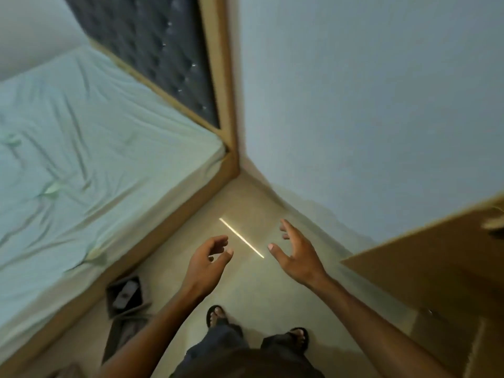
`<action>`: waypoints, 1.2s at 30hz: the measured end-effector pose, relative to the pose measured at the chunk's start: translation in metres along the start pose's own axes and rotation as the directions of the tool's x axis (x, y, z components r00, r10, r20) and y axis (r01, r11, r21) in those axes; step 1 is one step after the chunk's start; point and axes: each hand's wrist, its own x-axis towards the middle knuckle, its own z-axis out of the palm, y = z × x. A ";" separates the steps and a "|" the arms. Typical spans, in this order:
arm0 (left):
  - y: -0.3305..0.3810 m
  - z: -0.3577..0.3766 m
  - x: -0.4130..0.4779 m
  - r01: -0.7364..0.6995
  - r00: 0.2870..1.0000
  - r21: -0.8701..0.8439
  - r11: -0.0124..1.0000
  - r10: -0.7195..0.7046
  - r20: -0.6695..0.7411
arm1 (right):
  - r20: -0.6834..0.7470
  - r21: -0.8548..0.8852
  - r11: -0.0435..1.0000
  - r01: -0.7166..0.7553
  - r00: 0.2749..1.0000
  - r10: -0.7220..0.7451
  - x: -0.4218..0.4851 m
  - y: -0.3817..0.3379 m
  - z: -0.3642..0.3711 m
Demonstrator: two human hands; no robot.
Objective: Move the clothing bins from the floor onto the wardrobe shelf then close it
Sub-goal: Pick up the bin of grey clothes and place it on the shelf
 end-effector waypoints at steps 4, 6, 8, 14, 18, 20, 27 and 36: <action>-0.045 -0.072 -0.008 0.068 0.990 -0.024 0.997 -0.071 -0.120 | 0.109 -0.036 0.994 0.102 0.989 -0.098 0.031 -0.062 0.062; -0.068 -0.110 -0.014 0.103 0.970 -0.042 0.994 -0.110 -0.215 | 0.179 -0.055 0.982 0.181 0.969 -0.168 0.047 -0.096 0.098; -0.089 -0.143 -0.023 0.134 0.943 -0.089 0.987 -0.155 -0.296 | 0.251 -0.073 0.966 0.250 0.942 -0.225 0.059 -0.125 0.130; -0.145 -0.206 -0.061 0.222 0.798 -0.300 0.928 -0.350 -0.490 | 0.503 -0.125 0.883 0.453 0.796 -0.337 0.087 -0.192 0.218; -0.177 -0.224 -0.088 0.265 0.635 -0.463 0.846 -0.514 -0.577 | 0.675 -0.120 0.811 0.573 0.646 -0.356 0.101 -0.233 0.282; -0.194 -0.230 -0.099 0.292 0.564 -0.528 0.797 -0.590 -0.578 | 0.737 -0.098 0.782 0.615 0.573 -0.359 0.105 -0.248 0.317; -0.250 -0.241 -0.135 0.270 0.282 -0.746 0.609 -0.791 -0.543 | 0.932 -0.077 0.655 0.752 0.288 -0.220 0.090 -0.271 0.433; -0.379 -0.220 -0.185 0.359 0.191 -0.843 0.402 -0.915 -0.355 | 0.990 -0.096 0.508 0.856 0.136 -0.043 0.054 -0.232 0.581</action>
